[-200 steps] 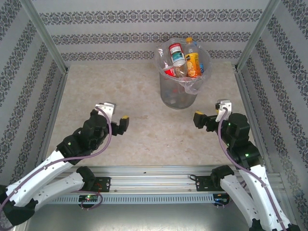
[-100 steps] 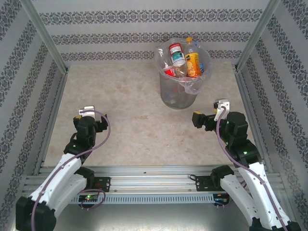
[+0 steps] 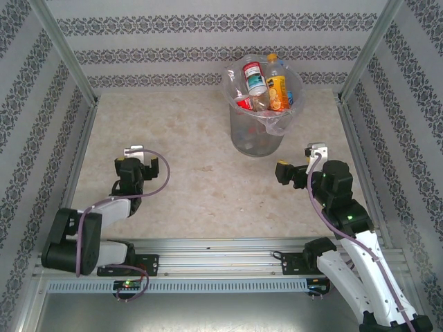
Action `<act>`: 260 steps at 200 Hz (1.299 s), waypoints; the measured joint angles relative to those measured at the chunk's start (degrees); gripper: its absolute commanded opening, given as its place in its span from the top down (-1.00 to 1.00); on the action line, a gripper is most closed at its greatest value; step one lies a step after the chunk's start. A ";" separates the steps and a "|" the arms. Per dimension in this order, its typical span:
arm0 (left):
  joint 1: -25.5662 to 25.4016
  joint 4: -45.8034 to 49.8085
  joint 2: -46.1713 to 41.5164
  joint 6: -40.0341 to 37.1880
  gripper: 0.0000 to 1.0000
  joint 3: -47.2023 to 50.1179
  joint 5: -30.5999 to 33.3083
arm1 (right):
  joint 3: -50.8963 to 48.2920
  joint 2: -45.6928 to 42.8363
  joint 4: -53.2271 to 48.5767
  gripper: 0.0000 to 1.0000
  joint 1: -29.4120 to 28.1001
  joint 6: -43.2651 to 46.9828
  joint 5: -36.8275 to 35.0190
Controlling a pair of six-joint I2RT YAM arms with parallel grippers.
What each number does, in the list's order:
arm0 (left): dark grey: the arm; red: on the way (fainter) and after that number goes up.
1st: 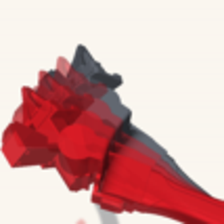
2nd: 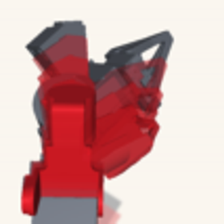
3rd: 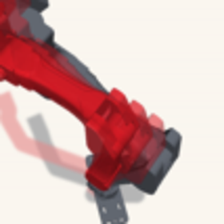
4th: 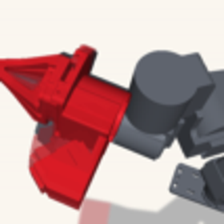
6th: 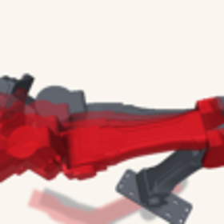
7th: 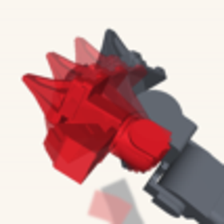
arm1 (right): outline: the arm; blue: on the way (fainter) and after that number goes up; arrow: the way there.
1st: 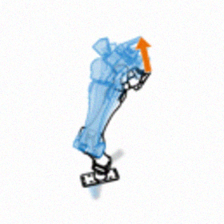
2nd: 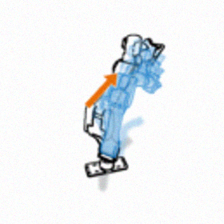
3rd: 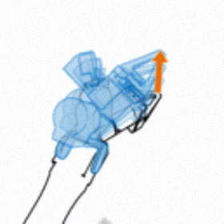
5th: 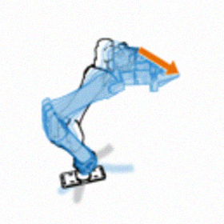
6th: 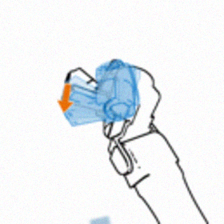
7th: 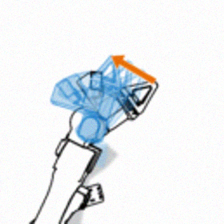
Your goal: Put the plastic bottles in the bin
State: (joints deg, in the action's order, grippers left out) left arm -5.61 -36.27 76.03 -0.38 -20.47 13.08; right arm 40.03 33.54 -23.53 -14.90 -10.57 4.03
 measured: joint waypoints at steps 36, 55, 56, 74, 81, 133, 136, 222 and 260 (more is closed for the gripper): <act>0.17 -9.92 5.27 -0.92 -1.00 1.11 -2.05 | -0.04 0.11 0.02 -0.96 0.00 0.04 -0.90; 0.17 -16.59 8.79 -1.18 -1.00 2.93 -3.06 | -0.31 0.96 0.42 -0.96 0.00 0.02 -1.84; 0.17 -16.85 8.94 -1.16 -1.00 2.99 -3.06 | -0.33 1.01 0.46 -0.96 0.00 0.04 -1.90; 0.17 -22.62 13.42 -1.42 -1.00 4.87 -3.96 | -1.33 2.03 1.31 -0.96 0.00 0.00 -3.30; 0.17 -23.69 15.06 -1.73 -1.00 4.98 -4.35 | -1.99 2.60 1.86 -0.97 0.00 -0.07 -4.52; 2.43 -20.96 15.52 -1.99 -1.00 0.55 -8.46 | -9.20 8.98 8.41 -0.96 1.03 -1.49 -17.27; 2.91 -20.61 15.52 -1.77 -1.00 0.04 -8.74 | -9.53 9.49 9.05 -0.96 1.29 -1.46 -17.77; 5.35 -17.94 15.52 -0.28 -1.00 -1.57 -11.17 | -18.14 29.49 39.67 -0.97 10.60 0.90 -25.46; 5.33 -18.01 15.52 -0.31 -1.00 -1.53 -11.67 | -20.00 35.58 49.88 -0.97 10.93 2.62 -24.33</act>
State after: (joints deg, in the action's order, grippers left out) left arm -0.27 -54.28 91.55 -0.69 -22.00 1.41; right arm 20.03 69.12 26.35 -3.97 -7.94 -20.29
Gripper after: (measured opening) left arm 0.998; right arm 0.982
